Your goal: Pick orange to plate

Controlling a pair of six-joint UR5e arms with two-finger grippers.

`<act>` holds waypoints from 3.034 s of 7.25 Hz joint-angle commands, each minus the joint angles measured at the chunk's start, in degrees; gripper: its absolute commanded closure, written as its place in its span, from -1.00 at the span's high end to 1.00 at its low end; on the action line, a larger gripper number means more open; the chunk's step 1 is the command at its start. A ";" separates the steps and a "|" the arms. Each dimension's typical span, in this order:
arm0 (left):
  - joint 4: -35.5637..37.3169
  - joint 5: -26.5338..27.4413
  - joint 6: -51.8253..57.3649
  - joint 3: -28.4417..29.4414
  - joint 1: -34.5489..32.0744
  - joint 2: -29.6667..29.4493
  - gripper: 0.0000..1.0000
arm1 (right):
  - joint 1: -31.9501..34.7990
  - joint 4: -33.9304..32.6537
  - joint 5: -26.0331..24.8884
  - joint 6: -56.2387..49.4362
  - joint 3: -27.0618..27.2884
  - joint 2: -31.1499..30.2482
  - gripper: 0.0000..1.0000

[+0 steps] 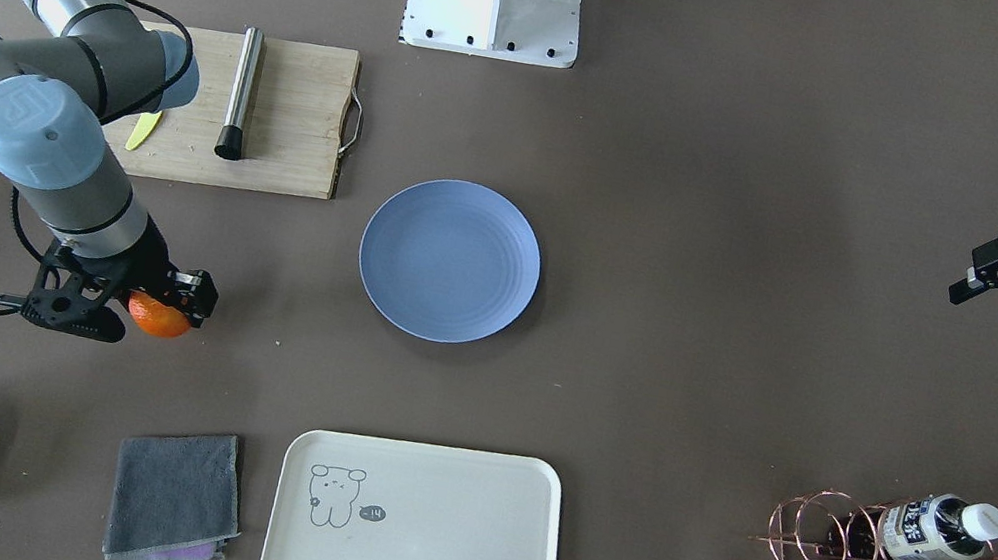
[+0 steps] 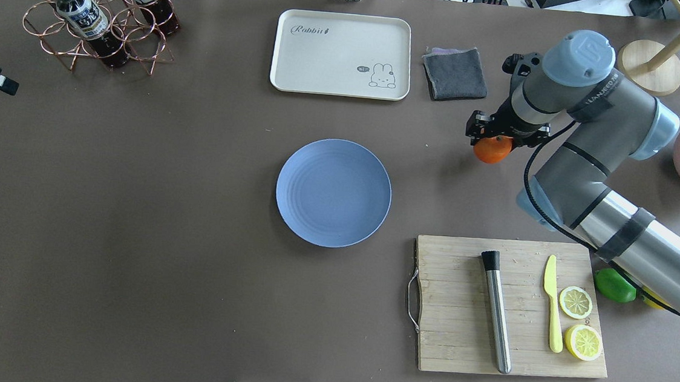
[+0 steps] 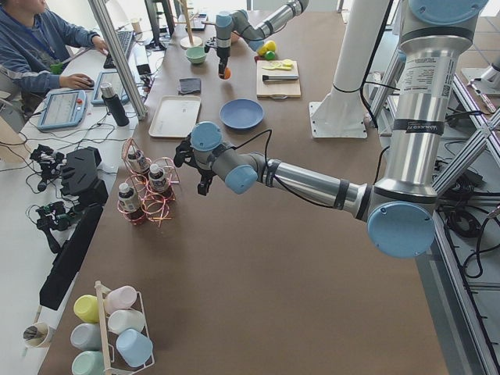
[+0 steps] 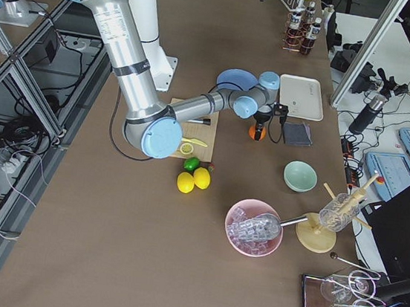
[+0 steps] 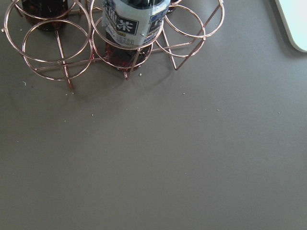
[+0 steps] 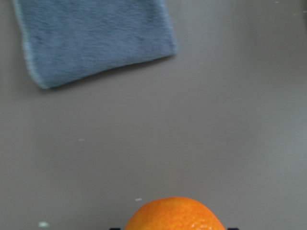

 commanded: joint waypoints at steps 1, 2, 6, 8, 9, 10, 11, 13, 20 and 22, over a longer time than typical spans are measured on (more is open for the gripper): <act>0.10 -0.04 -0.07 0.18 0.17 0.02 0.97 | -6.50 -7.21 -3.48 14.24 -0.22 10.96 -1.00; 0.10 -0.04 -0.07 0.36 0.17 0.02 0.97 | -9.93 -10.97 -6.29 17.88 -0.40 14.66 -1.00; -0.25 -0.04 -0.07 0.01 0.26 1.60 0.97 | -17.87 -12.33 -13.08 22.93 -6.01 19.52 -1.00; -0.34 -0.04 0.02 -0.17 0.26 2.48 0.97 | -18.05 -12.33 -13.08 22.40 -6.02 19.53 0.97; -0.43 -0.12 0.10 -0.08 -0.01 2.48 0.97 | -17.70 -12.33 -13.08 22.14 -5.24 19.53 1.00; -0.69 0.14 0.19 0.09 -0.62 2.39 0.97 | -16.31 -12.41 -12.65 21.26 -4.10 19.61 1.00; -0.26 0.40 5.07 0.53 -2.28 3.61 0.97 | -14.81 -12.68 -12.29 20.21 -3.13 19.35 1.00; 3.84 3.21 21.64 3.16 -8.58 8.00 0.97 | -10.86 -12.94 -9.22 19.76 0.02 17.00 1.00; 28.58 7.08 43.61 2.91 -18.29 9.07 0.97 | 13.80 -12.77 4.92 -23.37 13.31 -10.74 1.00; 28.49 6.82 43.61 2.82 -18.20 8.99 0.97 | 24.96 -12.94 10.36 -42.55 13.14 -19.11 1.00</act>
